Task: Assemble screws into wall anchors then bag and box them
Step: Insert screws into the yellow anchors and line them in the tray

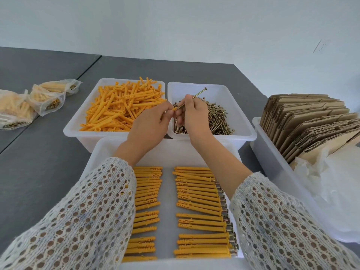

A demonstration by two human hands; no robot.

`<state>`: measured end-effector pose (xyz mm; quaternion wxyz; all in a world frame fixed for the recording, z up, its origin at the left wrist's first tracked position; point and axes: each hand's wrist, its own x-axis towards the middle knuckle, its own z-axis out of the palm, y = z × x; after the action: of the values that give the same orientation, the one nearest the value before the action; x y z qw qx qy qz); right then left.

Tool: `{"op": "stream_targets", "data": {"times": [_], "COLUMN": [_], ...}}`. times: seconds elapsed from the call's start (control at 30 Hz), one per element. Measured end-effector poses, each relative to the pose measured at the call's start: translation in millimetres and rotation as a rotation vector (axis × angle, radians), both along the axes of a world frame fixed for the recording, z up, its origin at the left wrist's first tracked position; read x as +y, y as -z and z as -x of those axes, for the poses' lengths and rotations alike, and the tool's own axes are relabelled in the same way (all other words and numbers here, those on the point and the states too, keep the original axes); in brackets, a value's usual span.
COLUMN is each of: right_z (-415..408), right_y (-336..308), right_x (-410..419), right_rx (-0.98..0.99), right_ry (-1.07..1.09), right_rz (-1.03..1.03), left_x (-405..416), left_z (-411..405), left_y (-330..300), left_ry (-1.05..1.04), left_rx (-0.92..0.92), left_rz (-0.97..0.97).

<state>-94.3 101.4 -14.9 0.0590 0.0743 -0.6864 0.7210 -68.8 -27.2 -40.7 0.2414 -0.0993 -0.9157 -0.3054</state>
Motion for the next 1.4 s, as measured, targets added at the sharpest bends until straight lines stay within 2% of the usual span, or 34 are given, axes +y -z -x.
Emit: {"op": "stream_targets", "data": {"times": [0.23, 0.5, 0.6, 0.7, 0.8, 0.87, 1.0, 1.2, 1.4], "right_z": [1.9, 4.6, 4.4, 4.4, 5.6, 6.4, 8.9, 12.7, 15.1], "right_y": [2.7, 1.5, -0.2, -1.8, -3.3, -4.0, -5.5, -5.1, -5.0], "right_x": [1.9, 0.9, 3.4, 5.3, 7.6, 9.4, 13.4, 15.6, 17.4], "right_rx": [-0.029, -0.099, -0.144, -0.202, -0.277, -0.318, -0.384, -0.417, -0.442], "right_ry": [0.091, -0.052, -0.067, -0.069, -0.065, -0.052, -0.005, 0.072, 0.042], "right_rz": [0.095, 0.067, 0.125, 0.23, 0.333, 0.389, 0.477, 0.576, 0.591], "left_x": [1.6, -0.4, 1.5, 2.0, 4.0, 6.5, 9.4, 8.1, 8.5], "left_z": [-1.3, -0.4, 0.7, 0.1, -5.0, -7.9, -8.1, -4.8, -5.1], "left_y": [-1.3, -0.3, -0.6, -3.8, -7.8, -9.9, -8.7, -6.9, -6.7], "left_ry": [0.04, 0.06, 0.027, -0.173, -0.083, -0.029, 0.028, -0.003, 0.018], "left_rx": [0.014, 0.009, 0.096, 0.241, 0.307, 0.295, 0.197, 0.129, 0.102], "left_rz": [-0.018, -0.046, -0.053, -0.029, -0.239, -0.336, -0.403, -0.389, -0.377]}}
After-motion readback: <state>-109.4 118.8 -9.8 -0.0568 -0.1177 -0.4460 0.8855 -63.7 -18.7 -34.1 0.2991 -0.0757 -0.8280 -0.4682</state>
